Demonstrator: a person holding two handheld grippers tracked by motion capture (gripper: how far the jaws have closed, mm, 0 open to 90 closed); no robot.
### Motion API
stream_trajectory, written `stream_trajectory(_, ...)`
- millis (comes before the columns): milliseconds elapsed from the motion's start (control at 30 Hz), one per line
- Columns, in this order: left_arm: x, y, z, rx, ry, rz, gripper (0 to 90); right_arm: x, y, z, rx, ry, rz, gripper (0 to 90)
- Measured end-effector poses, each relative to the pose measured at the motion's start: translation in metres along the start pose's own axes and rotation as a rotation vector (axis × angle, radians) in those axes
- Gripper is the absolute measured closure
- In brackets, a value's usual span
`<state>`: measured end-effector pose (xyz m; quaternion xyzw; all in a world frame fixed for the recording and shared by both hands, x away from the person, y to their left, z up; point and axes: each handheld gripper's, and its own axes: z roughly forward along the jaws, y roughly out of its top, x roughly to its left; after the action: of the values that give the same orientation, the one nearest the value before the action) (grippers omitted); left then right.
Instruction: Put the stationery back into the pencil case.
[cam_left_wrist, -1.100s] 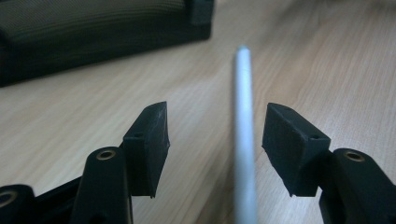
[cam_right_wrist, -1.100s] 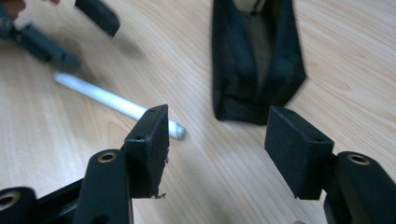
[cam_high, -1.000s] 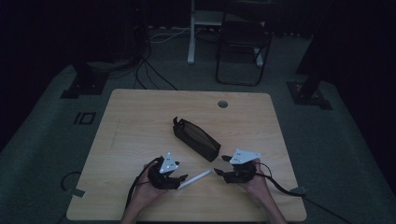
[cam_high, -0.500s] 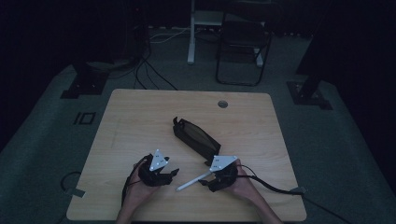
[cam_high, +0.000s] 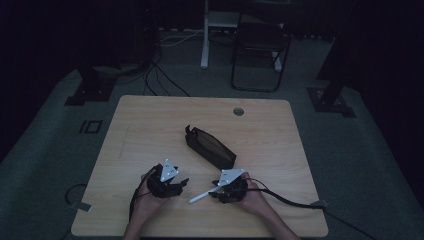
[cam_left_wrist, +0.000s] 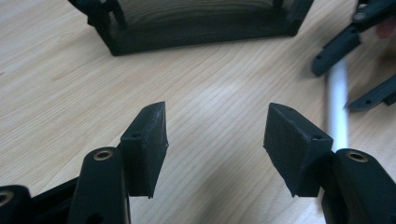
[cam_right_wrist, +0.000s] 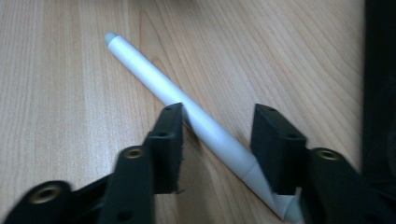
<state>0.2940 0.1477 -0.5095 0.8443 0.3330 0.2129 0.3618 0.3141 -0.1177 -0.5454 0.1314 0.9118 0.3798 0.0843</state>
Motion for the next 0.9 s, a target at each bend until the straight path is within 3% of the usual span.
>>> stream_trajectory(167,0.001,-0.003,0.008,0.013,0.051,-0.004,40.2,0.000,0.000,-0.001,0.010,0.009,0.019,70.9)
stream_trajectory(333,0.004,-0.005,0.014,0.030,0.092,-0.020,40.8,0.000,0.000,-0.003,0.022,0.012,0.035,76.0)
stream_trajectory(567,0.006,-0.007,0.018,0.044,0.121,-0.026,40.8,0.001,0.000,-0.004,0.034,0.000,0.046,77.9)
stream_trajectory(633,0.009,-0.009,0.022,0.053,0.152,-0.032,40.6,0.003,0.000,-0.005,0.036,-0.009,0.055,78.3)
stream_trajectory(900,0.011,-0.012,0.028,0.078,0.149,-0.054,40.3,0.003,-0.003,-0.007,0.027,-0.008,0.115,78.7)
